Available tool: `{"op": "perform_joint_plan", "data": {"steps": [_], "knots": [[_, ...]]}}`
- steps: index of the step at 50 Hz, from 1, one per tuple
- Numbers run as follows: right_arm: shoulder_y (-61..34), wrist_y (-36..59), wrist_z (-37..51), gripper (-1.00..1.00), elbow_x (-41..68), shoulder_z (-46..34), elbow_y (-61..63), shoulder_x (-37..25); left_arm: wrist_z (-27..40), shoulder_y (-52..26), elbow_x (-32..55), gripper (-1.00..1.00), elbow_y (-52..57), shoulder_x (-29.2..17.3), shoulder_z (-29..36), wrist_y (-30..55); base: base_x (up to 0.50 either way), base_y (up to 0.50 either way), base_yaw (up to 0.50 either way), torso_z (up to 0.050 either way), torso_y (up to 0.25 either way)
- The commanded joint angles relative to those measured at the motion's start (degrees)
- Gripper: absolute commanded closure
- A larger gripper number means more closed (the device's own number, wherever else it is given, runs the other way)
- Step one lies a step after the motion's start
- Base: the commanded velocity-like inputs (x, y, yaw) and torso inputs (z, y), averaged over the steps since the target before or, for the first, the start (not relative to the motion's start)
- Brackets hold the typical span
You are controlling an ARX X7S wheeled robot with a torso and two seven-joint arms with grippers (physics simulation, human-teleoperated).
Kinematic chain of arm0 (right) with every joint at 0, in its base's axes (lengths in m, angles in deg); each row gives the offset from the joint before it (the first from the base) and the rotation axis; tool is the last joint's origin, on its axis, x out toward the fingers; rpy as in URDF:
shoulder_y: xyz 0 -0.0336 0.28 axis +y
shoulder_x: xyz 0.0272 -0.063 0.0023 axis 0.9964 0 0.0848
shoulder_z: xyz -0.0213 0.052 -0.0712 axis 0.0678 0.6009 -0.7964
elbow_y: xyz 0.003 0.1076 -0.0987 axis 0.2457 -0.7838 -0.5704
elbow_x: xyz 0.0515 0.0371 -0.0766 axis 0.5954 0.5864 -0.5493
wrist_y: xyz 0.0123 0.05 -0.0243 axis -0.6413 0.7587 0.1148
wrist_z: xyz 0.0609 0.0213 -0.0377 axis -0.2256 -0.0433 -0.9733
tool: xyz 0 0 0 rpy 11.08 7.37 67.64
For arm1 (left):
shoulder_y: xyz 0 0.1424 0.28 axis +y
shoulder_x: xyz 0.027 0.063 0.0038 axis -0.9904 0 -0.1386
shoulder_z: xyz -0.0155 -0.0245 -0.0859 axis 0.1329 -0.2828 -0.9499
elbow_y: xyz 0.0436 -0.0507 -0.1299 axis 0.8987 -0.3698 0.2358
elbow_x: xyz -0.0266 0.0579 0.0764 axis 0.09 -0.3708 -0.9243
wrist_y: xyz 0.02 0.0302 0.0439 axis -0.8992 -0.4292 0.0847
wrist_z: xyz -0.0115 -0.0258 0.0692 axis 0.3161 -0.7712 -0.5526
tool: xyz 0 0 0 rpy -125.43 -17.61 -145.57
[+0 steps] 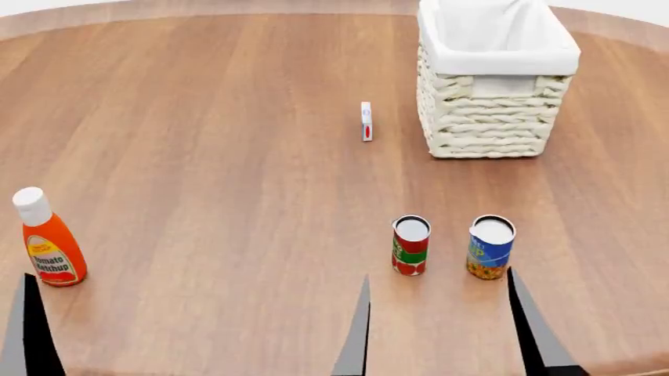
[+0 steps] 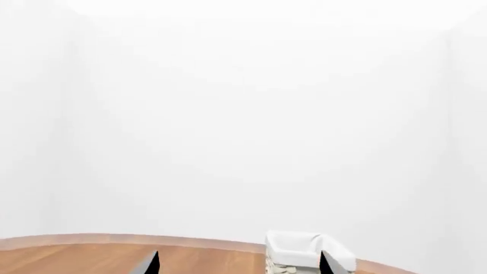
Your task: Pick up the cream cheese box, and put it in the basket.
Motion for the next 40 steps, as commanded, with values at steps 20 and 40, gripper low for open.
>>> {"op": "perform_joint_plan", "data": {"steps": [20, 40], "knots": [[-0.2, 1.7, 2.4, -1.00, 1.4, -0.7, 3.7, -1.5, 1.9, 0.7, -1.1, -1.00, 3.2, -2.1, 1.7, -0.1, 0.00, 0.03, 0.00, 0.000, 0.000], [-0.7, 1.7, 3.8, -1.00, 1.4, -1.8, 2.3, -2.2, 2.7, 0.9, -1.6, -1.00, 2.3, -3.1, 2.8, -1.4, 0.00, 0.13, 0.00, 0.000, 0.000]]}}
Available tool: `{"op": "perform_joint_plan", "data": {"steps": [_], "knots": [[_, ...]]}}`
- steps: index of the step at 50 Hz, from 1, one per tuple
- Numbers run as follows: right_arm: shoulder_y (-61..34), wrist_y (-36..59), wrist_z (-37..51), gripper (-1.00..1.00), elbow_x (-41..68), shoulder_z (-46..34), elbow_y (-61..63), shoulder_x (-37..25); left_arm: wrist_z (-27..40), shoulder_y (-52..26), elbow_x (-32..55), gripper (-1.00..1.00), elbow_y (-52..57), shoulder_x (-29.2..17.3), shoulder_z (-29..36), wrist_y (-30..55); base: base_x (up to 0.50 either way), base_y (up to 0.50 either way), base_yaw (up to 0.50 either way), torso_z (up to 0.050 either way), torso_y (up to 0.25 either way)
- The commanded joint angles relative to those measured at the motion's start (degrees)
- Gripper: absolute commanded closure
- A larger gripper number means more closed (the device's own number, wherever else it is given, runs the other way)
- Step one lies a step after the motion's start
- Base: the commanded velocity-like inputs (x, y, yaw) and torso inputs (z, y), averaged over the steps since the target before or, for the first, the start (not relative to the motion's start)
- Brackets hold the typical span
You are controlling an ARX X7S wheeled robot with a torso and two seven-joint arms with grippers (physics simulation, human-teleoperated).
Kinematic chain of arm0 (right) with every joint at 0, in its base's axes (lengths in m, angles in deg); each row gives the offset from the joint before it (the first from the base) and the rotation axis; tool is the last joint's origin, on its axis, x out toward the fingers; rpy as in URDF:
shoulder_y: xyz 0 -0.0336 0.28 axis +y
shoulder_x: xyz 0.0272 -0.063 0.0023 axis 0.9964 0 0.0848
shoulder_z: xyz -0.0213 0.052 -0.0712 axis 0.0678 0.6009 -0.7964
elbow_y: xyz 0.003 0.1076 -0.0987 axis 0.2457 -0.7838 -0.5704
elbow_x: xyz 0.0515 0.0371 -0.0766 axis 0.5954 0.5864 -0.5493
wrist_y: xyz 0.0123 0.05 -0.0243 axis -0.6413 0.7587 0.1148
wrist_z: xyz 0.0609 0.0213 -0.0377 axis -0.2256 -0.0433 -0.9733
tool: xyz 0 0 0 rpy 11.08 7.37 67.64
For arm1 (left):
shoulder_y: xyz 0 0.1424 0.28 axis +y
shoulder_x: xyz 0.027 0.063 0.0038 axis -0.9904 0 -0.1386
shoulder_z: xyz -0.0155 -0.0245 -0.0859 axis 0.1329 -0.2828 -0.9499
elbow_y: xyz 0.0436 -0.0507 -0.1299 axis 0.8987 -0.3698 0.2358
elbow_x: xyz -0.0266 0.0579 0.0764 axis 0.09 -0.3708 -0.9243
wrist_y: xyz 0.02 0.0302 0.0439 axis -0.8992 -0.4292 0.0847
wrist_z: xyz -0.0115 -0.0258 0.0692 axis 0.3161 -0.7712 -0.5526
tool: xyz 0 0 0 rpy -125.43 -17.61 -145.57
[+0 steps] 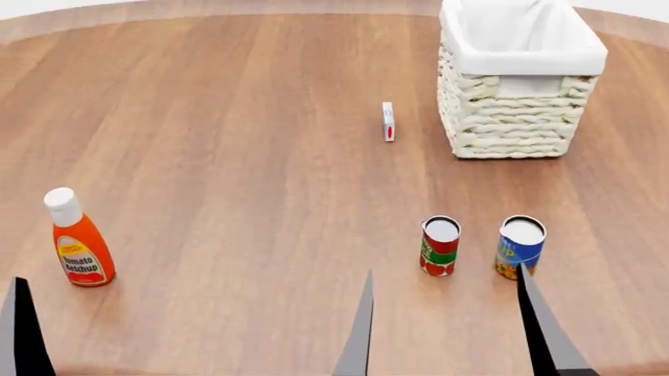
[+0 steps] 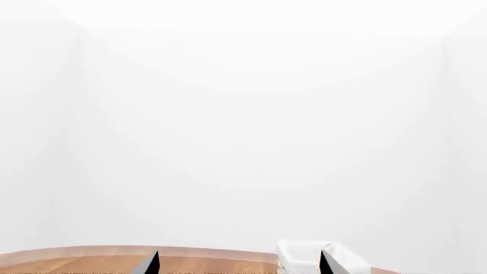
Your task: Pick up the cream cheese box, and put it in the basket.
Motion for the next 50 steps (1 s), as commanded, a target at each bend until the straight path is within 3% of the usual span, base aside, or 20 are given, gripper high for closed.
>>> {"op": "perform_joint_plan", "data": {"steps": [1, 50], "knots": [[-0.4, 0.7, 0.8, -1.00, 0.3, -0.5, -0.4, -0.3, 0.5, 0.1, -0.4, -1.00, -0.5, -0.5, 0.7, -0.7, 0.00, 0.00, 0.00, 0.000, 0.000], [-0.9, 0.4, 3.9, -1.00, 3.7, -1.2, -0.6, -3.3, 2.5, -0.1, 0.4, -1.00, -0.4, -2.5, 1.9, -0.8, 0.26, 0.00, 0.00, 0.000, 0.000]]}}
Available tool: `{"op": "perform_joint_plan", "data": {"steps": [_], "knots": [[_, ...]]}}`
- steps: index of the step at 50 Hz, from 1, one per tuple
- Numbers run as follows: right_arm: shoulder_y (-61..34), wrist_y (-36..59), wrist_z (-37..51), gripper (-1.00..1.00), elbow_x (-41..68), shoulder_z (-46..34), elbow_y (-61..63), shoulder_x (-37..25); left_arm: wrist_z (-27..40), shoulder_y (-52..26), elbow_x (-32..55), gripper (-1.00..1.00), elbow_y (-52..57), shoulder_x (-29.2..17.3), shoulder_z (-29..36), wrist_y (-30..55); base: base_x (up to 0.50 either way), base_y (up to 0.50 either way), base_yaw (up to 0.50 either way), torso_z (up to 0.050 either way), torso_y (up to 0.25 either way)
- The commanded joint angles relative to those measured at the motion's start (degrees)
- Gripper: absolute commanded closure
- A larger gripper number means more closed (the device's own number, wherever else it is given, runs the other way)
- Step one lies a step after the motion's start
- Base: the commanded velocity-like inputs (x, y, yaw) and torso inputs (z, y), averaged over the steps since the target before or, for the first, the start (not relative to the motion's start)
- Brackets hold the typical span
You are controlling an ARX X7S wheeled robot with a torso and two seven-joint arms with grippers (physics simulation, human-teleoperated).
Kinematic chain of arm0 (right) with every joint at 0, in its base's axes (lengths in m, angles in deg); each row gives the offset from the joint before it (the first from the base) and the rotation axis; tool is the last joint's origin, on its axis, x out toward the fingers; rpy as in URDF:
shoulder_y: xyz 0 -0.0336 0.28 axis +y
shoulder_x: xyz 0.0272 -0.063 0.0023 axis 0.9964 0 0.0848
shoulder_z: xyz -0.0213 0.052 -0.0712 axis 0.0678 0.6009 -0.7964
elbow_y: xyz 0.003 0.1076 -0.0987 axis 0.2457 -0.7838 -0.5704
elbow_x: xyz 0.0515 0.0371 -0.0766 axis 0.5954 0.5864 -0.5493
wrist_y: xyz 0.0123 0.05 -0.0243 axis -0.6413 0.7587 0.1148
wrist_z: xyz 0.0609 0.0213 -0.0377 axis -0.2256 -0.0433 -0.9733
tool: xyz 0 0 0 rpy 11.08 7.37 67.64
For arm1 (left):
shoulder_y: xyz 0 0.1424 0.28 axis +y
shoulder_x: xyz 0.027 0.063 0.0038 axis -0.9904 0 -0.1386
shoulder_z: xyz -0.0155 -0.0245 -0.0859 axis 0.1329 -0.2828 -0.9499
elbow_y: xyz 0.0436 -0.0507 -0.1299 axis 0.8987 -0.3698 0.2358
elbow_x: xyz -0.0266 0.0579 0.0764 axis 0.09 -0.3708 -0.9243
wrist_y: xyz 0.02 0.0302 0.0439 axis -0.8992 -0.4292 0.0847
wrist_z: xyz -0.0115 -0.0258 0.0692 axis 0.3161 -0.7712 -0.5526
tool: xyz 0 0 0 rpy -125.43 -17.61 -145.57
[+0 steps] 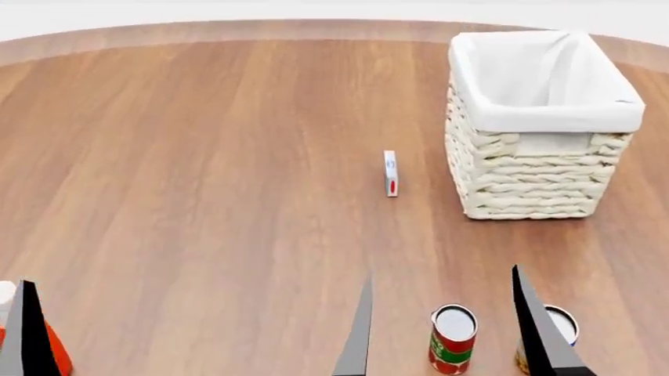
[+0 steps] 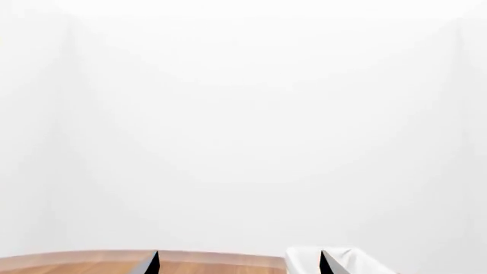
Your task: Pick up the cream cheese box, and put it in the basket.
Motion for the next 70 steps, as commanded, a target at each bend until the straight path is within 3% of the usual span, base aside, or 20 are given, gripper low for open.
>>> {"op": "perform_joint_plan", "data": {"steps": [1, 70], "knots": [[-0.2, -0.1, 0.9, -1.00, 0.6, -0.3, -0.2, -0.8, 0.5, -0.1, 0.3, -1.00, 0.2, -0.5, 0.1, 0.1, 0.36, 0.00, 0.00, 0.000, 0.000], [-1.0, -1.0, 4.7, -1.00, 3.2, -2.8, -0.8, -4.2, 2.7, -0.3, 1.4, -1.00, -0.3, -2.7, 1.4, -0.7, 0.37, 0.00, 0.00, 0.000, 0.001]]}}
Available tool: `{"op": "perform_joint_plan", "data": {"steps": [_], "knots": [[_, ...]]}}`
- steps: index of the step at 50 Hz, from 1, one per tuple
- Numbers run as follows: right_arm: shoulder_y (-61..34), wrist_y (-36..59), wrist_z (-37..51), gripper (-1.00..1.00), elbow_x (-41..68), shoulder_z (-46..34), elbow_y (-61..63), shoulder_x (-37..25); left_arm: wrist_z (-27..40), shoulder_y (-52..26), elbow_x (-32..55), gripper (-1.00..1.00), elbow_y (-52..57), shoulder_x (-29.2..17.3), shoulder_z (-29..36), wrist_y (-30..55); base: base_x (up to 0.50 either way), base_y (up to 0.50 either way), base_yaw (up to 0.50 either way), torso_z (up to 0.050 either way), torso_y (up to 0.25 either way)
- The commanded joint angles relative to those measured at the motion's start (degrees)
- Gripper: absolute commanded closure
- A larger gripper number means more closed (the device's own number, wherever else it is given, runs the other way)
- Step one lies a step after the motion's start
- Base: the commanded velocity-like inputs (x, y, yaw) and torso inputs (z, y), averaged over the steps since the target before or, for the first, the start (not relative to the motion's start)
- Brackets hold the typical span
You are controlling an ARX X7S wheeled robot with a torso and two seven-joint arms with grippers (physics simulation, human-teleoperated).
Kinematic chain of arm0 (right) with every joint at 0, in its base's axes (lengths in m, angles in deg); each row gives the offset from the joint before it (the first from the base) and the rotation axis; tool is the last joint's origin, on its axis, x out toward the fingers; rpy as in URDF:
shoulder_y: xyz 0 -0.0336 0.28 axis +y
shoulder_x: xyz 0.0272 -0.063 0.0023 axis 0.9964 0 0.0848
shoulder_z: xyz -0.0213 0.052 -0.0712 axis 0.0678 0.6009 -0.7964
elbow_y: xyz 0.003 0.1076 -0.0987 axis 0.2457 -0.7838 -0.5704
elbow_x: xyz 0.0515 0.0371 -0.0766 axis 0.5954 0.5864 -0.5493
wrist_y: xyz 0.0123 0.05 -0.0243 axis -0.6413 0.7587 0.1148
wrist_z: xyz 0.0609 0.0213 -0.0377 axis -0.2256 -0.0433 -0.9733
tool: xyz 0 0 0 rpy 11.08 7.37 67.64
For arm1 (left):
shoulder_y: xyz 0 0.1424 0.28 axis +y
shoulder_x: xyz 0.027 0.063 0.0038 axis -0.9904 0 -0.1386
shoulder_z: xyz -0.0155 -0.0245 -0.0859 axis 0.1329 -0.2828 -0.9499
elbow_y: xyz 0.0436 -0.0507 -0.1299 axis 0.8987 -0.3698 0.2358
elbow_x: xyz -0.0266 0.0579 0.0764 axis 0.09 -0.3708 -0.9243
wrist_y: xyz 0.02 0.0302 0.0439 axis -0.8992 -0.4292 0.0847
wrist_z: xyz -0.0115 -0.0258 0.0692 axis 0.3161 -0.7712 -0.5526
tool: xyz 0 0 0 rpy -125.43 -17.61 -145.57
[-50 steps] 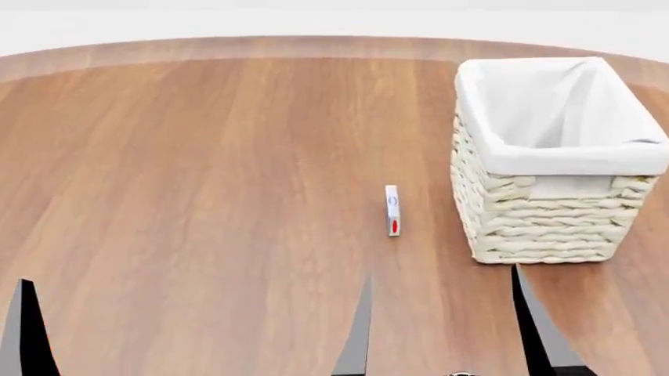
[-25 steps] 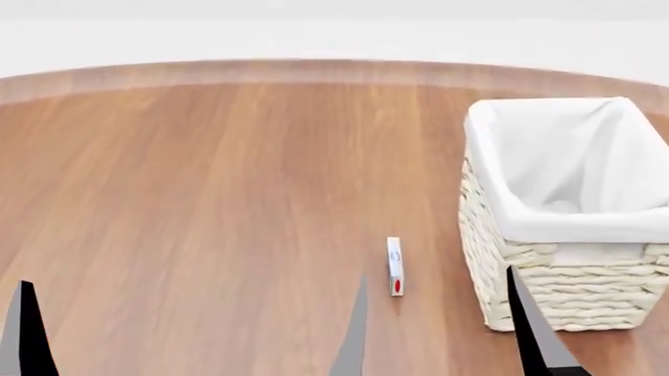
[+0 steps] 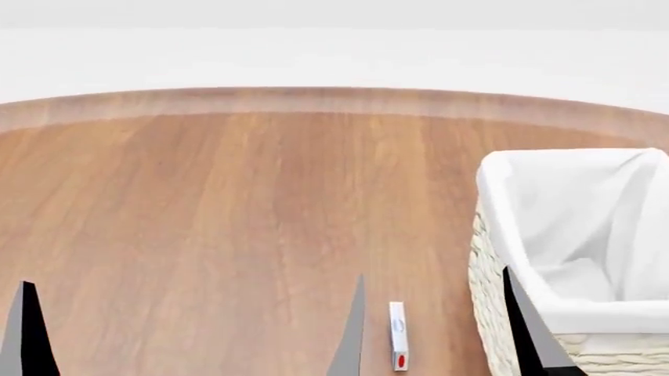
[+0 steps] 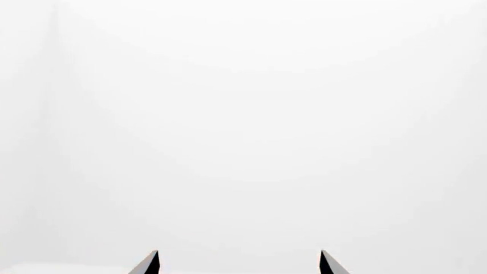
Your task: Pick up the cream cheese box, and put it in the basket.
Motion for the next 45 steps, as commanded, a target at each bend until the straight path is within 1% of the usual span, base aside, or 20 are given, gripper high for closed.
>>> {"op": "perform_joint_plan", "data": {"steps": [1, 13, 15, 18, 21, 22, 23, 26, 29, 31, 33, 34, 37, 38, 40, 42, 44, 45], "knots": [[-0.1, -0.1, 0.6, -1.00, 0.3, -0.3, 0.0, -0.5, 0.3, -0.1, 0.0, -1.00, -0.1, -0.4, 0.3, -0.1, 0.37, 0.00, 0.00, 0.000, 0.000], [-0.3, -0.1, 1.3, -1.00, -0.2, -0.9, -0.4, -0.9, 0.8, 0.0, 0.3, -1.00, 0.0, -0.8, 0.3, -0.2, 0.36, 0.00, 0.00, 0.000, 0.000], [-0.4, 0.3, 1.5, -1.00, -0.4, -1.2, -0.7, -1.0, 0.8, 0.0, 0.2, -1.00, 0.0, -0.8, 0.4, -0.2, 0.09, 0.00, 0.00, 0.000, 0.000], [-1.1, 1.3, 1.4, -1.00, 1.7, -0.4, 0.1, -0.5, 0.9, 0.0, 0.2, -1.00, 0.0, -0.9, 0.5, -0.1, 0.00, 0.00, 0.00, 0.000, 0.000], [-4.3, 5.9, 1.9, -1.00, 2.3, 0.1, 2.0, -0.2, 1.0, 0.0, 0.1, -1.00, -0.4, -0.9, 0.6, -0.5, 0.00, 0.00, 0.00, 0.000, 0.000], [-7.5, 10.2, 2.2, -1.00, 1.6, -0.4, 3.1, -0.3, 1.0, 0.1, -0.1, -1.00, -0.6, -0.9, 0.8, -0.6, 0.00, 0.00, 0.00, 0.000, 0.000], [-7.7, 10.5, 2.2, -1.00, 1.7, -0.5, 3.2, -0.3, 1.1, 0.1, -0.1, -1.00, -0.6, -0.9, 0.8, -0.7, 0.00, 0.00, 0.00, 0.000, 0.000], [-14.7, 18.0, 2.2, -1.00, 4.4, 0.8, 5.3, 0.9, 1.0, -0.1, 0.5, -1.00, -0.9, -1.0, 0.8, -0.8, 0.00, 0.00, 0.00, 0.000, 0.000], [-19.9, 22.7, 2.2, -1.00, 5.5, 1.2, 5.4, 1.2, 1.2, -0.5, 1.0, -1.00, -1.2, -1.1, 0.2, -0.7, 0.00, 0.00, 0.00, 0.000, 0.000], [-25.4, 27.7, 2.0, -1.00, 7.3, 2.4, 4.8, 2.0, 1.3, -0.5, 1.2, -1.00, -1.1, -1.2, 0.0, -0.6, 0.00, 0.00, 0.00, 0.000, 0.000], [-28.0, 29.5, 2.1, -1.00, 7.6, 2.3, 4.3, 2.1, 1.4, -0.4, 1.3, -1.00, -0.7, -1.2, 0.1, -0.4, 0.00, 0.00, 0.00, 0.000, 0.000], [-30.9, 31.2, 1.9, -1.00, 7.5, 1.7, 3.1, 2.1, 1.4, -0.3, 1.0, -1.00, -1.1, -1.2, 0.5, -0.8, 0.00, 0.00, 0.00, 0.000, 0.000], [-34.6, 32.5, 1.6, -1.00, 8.5, 2.3, 0.8, 3.4, 1.4, -0.2, 1.2, -1.00, -0.7, -1.3, 0.6, -0.6, 0.00, 0.00, 0.00, 0.000, 0.000], [-38.1, 33.9, 1.1, -1.00, 8.4, 1.2, -2.0, 3.6, 1.5, -0.3, 1.1, -1.00, -1.0, -1.3, 0.4, -0.9, 0.00, 0.00, 0.00, 0.000, 0.000], [-43.0, 35.2, 0.0, -1.00, 10.1, 2.3, -5.9, 5.5, 1.6, -0.5, 2.0, -1.00, -1.2, -1.4, -0.3, -0.9, 0.00, 0.00, 0.00, 0.000, 0.000], [-46.8, 32.9, -0.8, -1.00, 9.2, 1.8, -12.5, 5.6, 1.8, -0.5, 2.1, -1.00, -1.0, -1.4, -0.4, -0.7, 0.00, 0.00, 0.00, 0.000, 0.000], [-49.6, 32.5, -1.3, -1.00, 8.8, 1.1, -16.1, 5.8, 1.9, -0.6, 1.8, -1.00, -1.1, -1.4, -0.2, -0.9, 0.00, 0.00, 0.00, 0.000, 0.000], [-52.9, 32.3, -1.9, -1.00, 9.0, 0.9, -19.9, 6.7, 1.9, -0.6, 2.0, -1.00, -1.2, -1.3, -0.1, -1.0, 0.00, 0.00, 0.00, 0.000, 0.000]]}}
